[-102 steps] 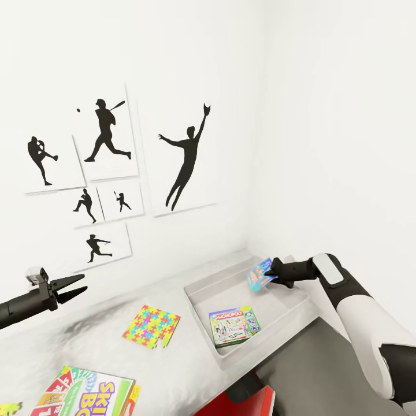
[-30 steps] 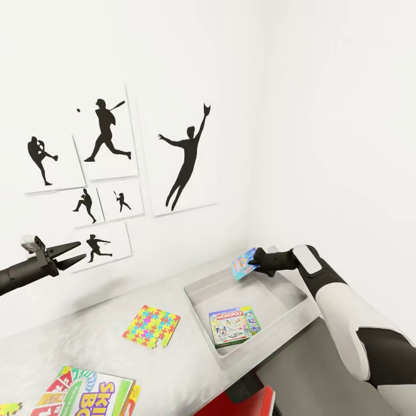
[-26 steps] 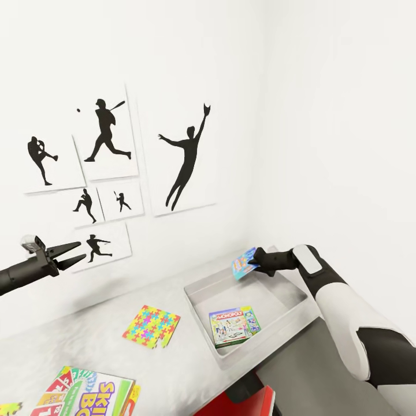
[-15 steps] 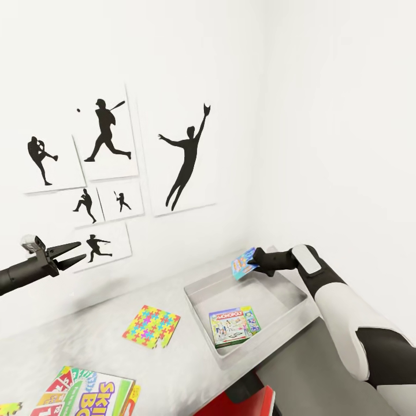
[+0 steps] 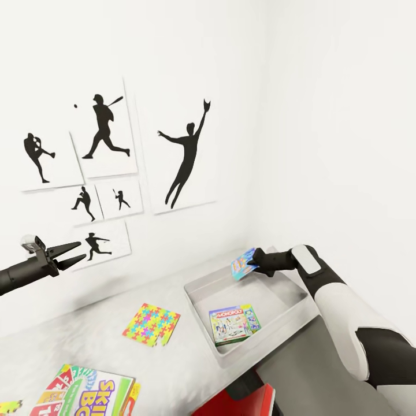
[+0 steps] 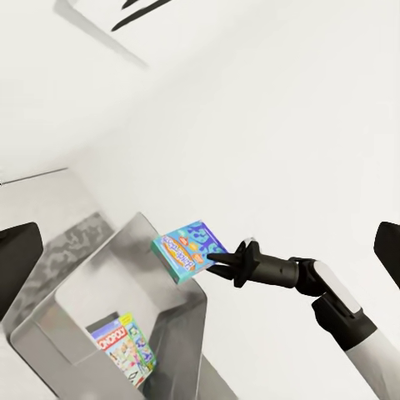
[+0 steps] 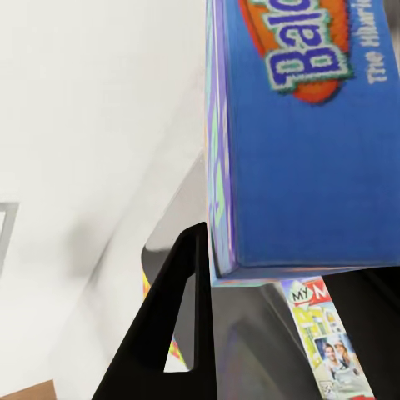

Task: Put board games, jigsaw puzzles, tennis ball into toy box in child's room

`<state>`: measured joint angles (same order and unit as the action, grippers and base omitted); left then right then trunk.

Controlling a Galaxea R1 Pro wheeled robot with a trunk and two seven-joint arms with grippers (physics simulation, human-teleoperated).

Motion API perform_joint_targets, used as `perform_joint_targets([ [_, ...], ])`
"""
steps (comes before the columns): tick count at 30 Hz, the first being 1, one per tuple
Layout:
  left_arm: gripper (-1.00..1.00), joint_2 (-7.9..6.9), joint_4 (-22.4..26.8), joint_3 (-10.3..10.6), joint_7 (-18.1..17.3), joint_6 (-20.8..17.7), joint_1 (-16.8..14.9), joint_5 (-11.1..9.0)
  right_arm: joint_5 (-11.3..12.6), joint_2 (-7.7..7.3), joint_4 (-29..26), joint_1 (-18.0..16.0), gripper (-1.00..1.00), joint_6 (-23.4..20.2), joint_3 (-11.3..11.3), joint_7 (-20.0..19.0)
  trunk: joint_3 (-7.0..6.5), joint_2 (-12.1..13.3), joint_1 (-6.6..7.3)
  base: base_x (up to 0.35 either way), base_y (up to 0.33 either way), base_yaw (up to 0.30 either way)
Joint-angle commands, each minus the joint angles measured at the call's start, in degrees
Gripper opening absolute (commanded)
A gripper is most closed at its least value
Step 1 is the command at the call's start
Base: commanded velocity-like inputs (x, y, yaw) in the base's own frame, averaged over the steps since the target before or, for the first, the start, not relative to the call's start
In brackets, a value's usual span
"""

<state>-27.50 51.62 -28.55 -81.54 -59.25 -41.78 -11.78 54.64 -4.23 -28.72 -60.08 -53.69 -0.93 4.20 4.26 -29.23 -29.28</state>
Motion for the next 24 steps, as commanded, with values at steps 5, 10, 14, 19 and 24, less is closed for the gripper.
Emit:
perform_joint_targets([
  [5,1.0,-0.01,-0.02,-0.01,-0.2,-0.59,-0.05,-0.03,0.48,0.05,-0.03,-0.07,-1.0,-0.27,-0.1,0.6,0.59,-0.12,-0.03,0.0,0.0,0.0],
  [10,1.0,-0.01,-0.01,-0.06,-0.26,-0.6,-0.05,-0.04,0.54,0.09,-0.02,-0.07,-1.0,-0.33,-0.15,2.64,1.06,-0.12,-0.03,0.0,0.0,0.0],
  [14,1.0,-0.01,-0.01,-0.09,-0.28,-0.6,-0.05,-0.02,0.55,0.15,-0.02,-0.05,-1.0,-0.36,-0.2,3.81,1.44,-0.12,-0.03,0.0,0.0,0.0],
  [19,1.0,-0.01,-0.02,-0.1,-0.22,-0.6,-0.05,0.0,0.55,0.18,-0.02,-0.06,-1.0,-0.36,-0.24,4.11,1.91,-0.12,-0.03,0.0,0.0,0.0],
  [24,1.0,-0.01,-0.02,-0.1,-0.15,-0.6,-0.05,-0.07,0.55,0.29,-0.02,-0.1,-1.0,-0.3,-0.29,4.2,2.38,-0.12,-0.03,0.0,0.0,0.0],
])
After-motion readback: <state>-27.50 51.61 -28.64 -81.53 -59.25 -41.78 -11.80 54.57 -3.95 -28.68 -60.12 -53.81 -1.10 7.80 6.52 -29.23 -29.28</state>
